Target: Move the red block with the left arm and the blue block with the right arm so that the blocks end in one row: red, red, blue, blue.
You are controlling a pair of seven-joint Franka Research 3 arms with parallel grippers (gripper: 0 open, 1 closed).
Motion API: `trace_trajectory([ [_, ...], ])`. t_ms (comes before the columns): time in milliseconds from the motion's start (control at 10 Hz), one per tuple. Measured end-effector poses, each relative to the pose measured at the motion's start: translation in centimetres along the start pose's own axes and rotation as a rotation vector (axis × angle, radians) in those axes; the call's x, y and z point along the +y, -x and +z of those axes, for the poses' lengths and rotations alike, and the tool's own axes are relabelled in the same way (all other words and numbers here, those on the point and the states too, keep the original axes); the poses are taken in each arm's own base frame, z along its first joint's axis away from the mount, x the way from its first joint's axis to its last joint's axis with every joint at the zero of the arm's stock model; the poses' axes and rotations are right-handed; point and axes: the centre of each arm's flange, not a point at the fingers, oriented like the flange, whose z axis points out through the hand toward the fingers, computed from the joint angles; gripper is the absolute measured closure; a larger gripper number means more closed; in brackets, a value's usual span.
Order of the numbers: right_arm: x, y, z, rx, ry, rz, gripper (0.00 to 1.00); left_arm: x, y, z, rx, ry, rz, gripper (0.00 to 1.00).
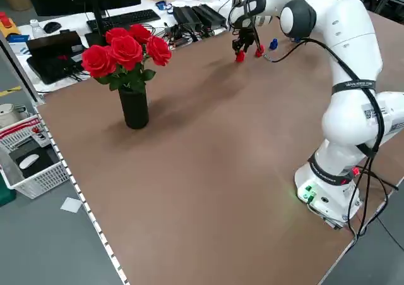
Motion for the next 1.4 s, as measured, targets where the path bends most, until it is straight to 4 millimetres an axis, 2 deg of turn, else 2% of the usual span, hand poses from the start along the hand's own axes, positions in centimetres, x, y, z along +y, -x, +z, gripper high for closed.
trace_trajectory([
  [200, -2.6, -0.3, 0.2, 0.002, 0.006, 0.023, 0.66, 0.1, -1.0, -3.5, 0.007, -0.006, -0.003, 0.01],
  [500, -3.2, -0.5, 0.3, 0.001, 0.0, 0.023, 0.66, -2.2, -1.9, -12.6, -0.033, -0.056, -0.059, 0.0],
  [700, -3.6, -0.5, 0.4, 0.001, -0.005, 0.022, 0.64, -5.7, -1.2, -18.7, -0.018, -0.081, -0.111, 0.0],
  [900, -4.1, 0.6, 2.5, -0.025, 0.0, 0.017, 0.57, -9.7, 0.2, -23.7, 0.002, -0.093, -0.083, 0.0],
  [1000, -4.1, 0.6, 3.0, -0.025, -0.001, 0.018, 0.51, -11.8, 1.1, -26.1, 0.007, -0.094, -0.079, 0.0],
  [1300, -4.6, -0.4, 1.8, -0.019, -0.003, 0.027, 0.49, -18.8, 3.9, -34.8, 0.013, -0.123, -0.082, 0.0],
  [1400, -4.6, -0.6, 1.5, -0.024, 0.0, 0.029, 0.37, -20.5, 5.0, -37.7, 0.008, -0.127, -0.102, 0.0],
])
